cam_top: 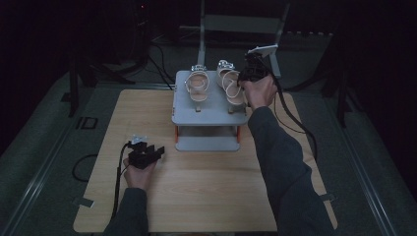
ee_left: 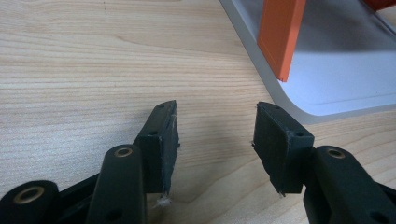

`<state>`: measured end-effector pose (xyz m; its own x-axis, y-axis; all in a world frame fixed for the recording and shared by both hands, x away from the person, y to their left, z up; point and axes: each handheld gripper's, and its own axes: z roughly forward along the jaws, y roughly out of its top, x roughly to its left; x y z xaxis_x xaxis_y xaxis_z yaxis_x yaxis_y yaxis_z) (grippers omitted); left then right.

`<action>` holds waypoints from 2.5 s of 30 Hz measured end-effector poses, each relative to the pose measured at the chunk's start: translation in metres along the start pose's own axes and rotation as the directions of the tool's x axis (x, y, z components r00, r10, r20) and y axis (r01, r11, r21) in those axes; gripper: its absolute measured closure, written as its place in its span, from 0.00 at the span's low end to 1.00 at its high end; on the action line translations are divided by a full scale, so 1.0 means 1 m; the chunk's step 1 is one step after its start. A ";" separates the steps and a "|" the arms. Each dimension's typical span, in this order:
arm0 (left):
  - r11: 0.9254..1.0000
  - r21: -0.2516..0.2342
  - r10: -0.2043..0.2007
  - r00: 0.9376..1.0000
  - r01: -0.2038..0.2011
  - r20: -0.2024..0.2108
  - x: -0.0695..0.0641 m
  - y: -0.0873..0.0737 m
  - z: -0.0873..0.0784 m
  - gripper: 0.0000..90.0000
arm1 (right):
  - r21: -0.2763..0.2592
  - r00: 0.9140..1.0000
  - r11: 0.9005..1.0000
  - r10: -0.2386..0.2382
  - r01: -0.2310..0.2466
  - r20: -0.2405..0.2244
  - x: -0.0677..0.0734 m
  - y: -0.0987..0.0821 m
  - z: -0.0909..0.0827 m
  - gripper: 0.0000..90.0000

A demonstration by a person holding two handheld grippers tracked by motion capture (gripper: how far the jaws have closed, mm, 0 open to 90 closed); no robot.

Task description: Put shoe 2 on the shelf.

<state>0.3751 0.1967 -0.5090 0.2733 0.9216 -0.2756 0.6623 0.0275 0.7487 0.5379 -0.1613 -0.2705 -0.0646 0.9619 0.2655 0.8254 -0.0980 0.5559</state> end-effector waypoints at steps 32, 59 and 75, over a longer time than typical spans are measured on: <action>1.000 -0.004 -0.005 1.000 0.005 0.004 0.000 0.000 0.000 0.55 | 0.077 1.000 0.997 0.003 -0.001 -0.022 0.023 0.012 0.028 0.86; 1.000 -0.003 -0.002 1.000 0.002 0.003 0.000 0.000 0.000 0.55 | 0.037 0.990 0.998 -0.049 0.054 -0.129 0.015 0.015 0.008 0.70; 1.000 -0.003 -0.003 1.000 0.003 0.001 0.000 0.000 0.000 0.54 | -0.024 0.965 0.987 -0.159 0.158 -0.207 0.000 0.011 -0.025 0.62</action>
<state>0.3750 0.1970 -0.5091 0.2723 0.9211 -0.2782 0.6608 0.0311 0.7499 0.5330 -0.1685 -0.2451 -0.3096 0.8916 0.3305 0.7914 0.0489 0.6093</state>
